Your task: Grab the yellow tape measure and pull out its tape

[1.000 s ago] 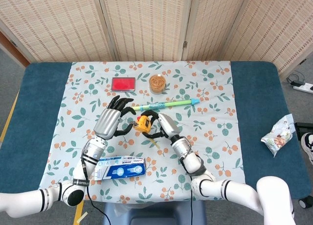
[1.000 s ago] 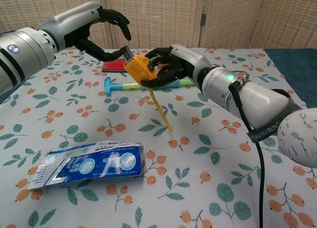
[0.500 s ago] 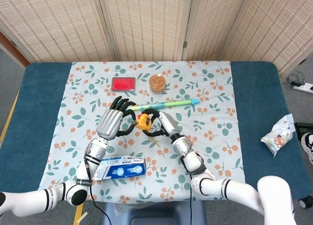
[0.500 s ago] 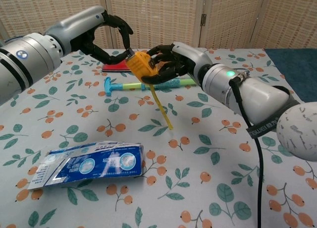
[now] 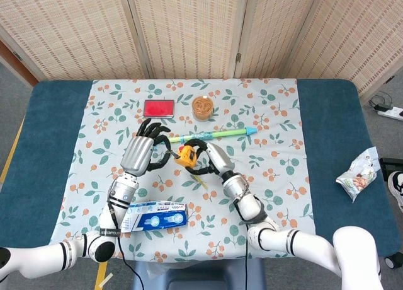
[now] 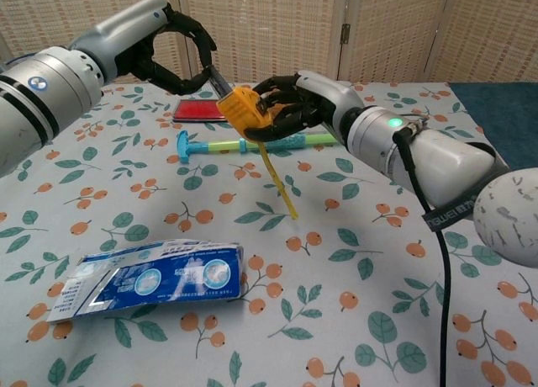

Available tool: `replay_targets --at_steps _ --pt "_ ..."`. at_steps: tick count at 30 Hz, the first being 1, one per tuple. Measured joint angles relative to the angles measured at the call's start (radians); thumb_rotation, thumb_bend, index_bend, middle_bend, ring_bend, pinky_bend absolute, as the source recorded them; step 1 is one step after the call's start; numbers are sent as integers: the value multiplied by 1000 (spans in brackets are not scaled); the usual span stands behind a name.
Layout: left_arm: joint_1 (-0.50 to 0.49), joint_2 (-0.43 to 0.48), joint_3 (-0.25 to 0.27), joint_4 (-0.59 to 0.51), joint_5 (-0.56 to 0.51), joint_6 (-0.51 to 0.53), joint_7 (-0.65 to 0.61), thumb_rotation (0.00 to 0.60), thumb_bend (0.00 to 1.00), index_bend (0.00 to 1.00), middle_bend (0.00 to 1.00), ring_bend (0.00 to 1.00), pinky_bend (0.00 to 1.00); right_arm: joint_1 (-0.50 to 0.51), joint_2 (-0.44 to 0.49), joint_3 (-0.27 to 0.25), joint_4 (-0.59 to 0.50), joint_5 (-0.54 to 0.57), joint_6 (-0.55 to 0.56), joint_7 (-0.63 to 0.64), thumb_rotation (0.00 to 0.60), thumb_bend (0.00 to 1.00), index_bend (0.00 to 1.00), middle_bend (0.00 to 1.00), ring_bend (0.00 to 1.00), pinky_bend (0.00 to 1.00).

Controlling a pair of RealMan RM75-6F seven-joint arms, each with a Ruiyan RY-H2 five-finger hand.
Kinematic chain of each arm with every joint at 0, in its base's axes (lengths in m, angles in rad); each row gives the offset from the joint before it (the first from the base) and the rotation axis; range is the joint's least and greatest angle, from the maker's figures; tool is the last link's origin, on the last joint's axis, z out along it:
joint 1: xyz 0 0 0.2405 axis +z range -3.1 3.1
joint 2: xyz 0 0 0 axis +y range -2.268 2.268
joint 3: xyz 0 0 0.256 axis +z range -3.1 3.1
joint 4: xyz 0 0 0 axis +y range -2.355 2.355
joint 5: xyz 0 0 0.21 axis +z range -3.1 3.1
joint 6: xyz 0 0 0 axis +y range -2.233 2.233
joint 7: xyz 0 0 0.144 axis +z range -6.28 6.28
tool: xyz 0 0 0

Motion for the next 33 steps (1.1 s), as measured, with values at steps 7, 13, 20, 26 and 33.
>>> replay_targets --at_steps 7,13,20,26,33 --pt "19 11 -17 0 -29 14 -15 600 1000 614 314 179 33 -29 28 -18 -7 2 8 -7 600 552 685 551 482 272" --pt "51 36 -40 -7 -70 23 -64 600 1000 601 314 175 41 -71 82 -50 -34 -10 23 -16 600 552 685 550 481 272" --pt "93 68 -65 18 -99 33 -158 600 1000 595 314 179 49 -134 183 -99 -91 -35 36 -23 600 553 685 550 479 272" --pt "116 93 -86 66 -119 19 -241 600 1000 595 318 194 58 -197 253 -148 -136 -67 72 -32 600 552 685 550 483 272" --pt "137 119 -100 140 -145 -22 -316 600 1000 595 319 195 59 -254 314 -199 -167 -100 97 -25 600 552 685 550 483 272"
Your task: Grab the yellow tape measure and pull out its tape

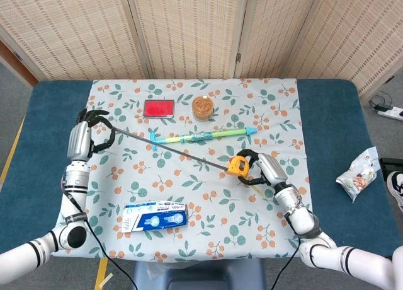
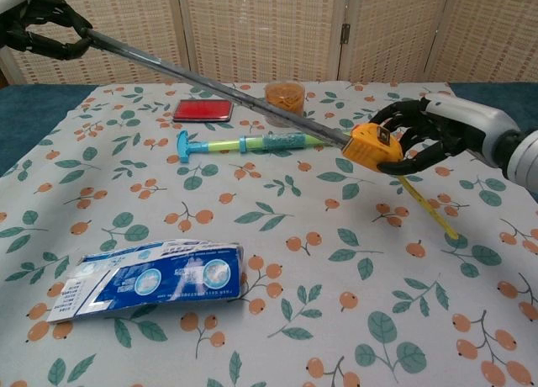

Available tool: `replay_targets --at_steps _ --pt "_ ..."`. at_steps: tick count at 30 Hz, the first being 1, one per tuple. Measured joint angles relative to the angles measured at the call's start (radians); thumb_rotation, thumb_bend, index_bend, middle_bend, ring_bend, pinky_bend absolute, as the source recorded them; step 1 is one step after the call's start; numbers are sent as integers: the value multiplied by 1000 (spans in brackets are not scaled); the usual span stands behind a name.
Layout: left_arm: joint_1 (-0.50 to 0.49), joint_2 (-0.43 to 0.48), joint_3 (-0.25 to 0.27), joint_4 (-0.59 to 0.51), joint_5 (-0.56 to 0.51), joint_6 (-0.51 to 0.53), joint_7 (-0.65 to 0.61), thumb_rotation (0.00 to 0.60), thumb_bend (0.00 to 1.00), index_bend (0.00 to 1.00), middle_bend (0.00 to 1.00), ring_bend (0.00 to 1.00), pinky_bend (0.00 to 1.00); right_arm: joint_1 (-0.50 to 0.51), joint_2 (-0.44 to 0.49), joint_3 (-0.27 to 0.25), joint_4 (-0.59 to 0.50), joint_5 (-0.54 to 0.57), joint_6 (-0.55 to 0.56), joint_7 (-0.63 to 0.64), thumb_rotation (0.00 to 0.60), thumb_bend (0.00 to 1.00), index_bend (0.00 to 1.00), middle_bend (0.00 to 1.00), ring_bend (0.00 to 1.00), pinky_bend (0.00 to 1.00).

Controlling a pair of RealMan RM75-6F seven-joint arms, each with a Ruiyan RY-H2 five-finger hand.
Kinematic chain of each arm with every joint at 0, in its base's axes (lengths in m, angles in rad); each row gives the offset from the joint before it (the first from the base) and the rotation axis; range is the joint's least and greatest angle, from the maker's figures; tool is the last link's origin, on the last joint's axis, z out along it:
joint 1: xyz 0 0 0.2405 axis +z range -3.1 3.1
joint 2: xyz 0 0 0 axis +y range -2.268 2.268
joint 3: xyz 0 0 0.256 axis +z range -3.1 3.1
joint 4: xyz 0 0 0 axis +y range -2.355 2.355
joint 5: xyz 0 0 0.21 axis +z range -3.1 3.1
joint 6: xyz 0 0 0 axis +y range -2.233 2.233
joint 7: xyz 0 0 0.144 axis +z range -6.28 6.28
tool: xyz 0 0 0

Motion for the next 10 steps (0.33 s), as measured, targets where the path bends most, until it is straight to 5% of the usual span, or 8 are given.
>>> replay_targets --at_steps 10 --pt "16 17 -6 47 -21 -38 -54 600 1000 595 318 195 56 -66 54 -48 -1 -27 23 39 600 552 684 550 485 272"
